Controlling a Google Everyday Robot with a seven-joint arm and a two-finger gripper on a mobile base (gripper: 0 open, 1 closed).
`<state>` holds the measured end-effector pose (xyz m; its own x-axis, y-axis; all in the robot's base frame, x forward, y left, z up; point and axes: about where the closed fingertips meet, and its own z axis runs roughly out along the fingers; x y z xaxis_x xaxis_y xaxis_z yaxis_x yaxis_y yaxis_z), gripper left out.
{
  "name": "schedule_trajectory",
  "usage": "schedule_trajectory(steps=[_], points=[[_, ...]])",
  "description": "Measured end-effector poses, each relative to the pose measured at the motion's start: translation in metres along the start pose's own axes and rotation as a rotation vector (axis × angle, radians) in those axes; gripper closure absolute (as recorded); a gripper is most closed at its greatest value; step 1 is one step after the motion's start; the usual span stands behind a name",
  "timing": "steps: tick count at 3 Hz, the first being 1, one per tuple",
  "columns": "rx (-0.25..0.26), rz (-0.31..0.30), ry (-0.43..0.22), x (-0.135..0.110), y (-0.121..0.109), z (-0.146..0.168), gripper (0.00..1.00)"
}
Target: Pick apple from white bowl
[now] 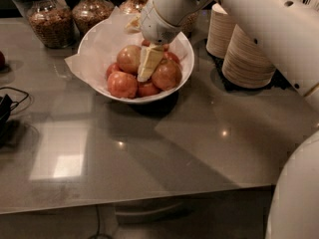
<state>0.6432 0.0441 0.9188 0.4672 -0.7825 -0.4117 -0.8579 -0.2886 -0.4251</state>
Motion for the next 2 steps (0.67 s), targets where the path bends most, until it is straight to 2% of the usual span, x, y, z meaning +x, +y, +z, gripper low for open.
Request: schedule_trajectory(steps=[1,2], points=[[-0.004,0.000,0.002,0.0014,0.0003,0.0022,0.15],[-0.009,-0.002,0.005,0.0021,0.0009,0.0050,0.34]])
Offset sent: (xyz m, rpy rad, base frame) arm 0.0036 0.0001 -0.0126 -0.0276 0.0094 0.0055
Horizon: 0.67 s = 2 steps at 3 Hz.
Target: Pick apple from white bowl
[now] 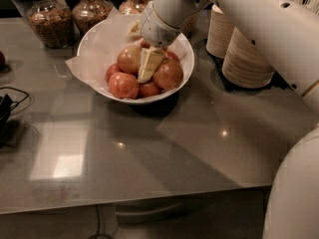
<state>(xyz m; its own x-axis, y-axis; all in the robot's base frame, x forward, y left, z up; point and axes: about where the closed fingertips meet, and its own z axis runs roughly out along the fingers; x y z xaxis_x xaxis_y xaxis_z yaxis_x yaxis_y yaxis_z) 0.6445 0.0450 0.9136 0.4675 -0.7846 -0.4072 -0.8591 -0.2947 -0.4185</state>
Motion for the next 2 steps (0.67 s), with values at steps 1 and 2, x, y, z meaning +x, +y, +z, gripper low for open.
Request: schedule_trajectory(steps=[1,2], points=[[0.000,0.000,0.000,0.0000,0.0000,0.0000,0.57],[0.000,0.000,0.000,0.0000,0.0000,0.0001,0.80]])
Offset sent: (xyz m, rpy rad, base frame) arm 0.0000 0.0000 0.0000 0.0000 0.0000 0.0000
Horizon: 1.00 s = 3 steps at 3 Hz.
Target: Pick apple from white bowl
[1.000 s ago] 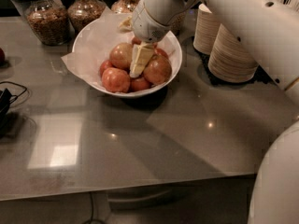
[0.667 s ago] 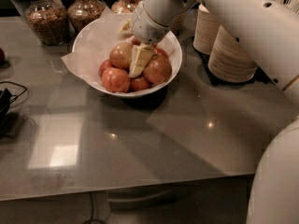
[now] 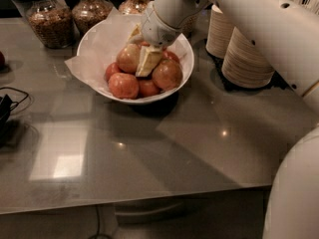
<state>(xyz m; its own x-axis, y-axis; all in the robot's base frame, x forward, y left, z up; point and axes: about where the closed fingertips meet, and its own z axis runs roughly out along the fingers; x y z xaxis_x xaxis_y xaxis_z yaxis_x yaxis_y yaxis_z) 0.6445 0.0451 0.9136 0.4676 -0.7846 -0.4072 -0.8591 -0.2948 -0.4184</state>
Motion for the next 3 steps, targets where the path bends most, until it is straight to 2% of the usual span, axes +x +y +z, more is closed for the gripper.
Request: schedule_trajectory(steps=[1,2,3], points=[[0.000,0.000,0.000,0.0000,0.0000,0.0001,1.00],[0.000,0.000,0.000,-0.0001,0.0000,0.0000,1.00],[0.015,-0.007,-0.039,-0.0056,-0.0017,-0.0029,1.00]])
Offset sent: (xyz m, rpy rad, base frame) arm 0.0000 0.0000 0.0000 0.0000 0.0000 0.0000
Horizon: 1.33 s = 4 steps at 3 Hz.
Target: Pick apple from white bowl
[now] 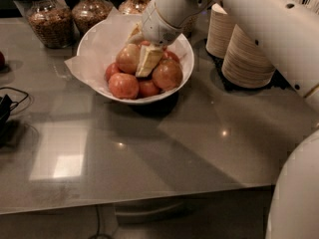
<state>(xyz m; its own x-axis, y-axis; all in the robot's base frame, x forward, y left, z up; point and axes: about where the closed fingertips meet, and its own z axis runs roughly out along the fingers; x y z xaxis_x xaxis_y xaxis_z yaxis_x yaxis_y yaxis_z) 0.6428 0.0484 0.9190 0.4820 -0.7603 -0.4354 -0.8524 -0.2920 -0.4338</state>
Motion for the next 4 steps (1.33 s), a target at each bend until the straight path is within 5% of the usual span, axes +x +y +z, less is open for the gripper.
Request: schedule_trajectory(steps=[3,4], points=[[0.241,0.005,-0.406,-0.046,-0.004,-0.089,1.00],[0.309,0.004,-0.450,-0.062,0.007,-0.124,1.00]])
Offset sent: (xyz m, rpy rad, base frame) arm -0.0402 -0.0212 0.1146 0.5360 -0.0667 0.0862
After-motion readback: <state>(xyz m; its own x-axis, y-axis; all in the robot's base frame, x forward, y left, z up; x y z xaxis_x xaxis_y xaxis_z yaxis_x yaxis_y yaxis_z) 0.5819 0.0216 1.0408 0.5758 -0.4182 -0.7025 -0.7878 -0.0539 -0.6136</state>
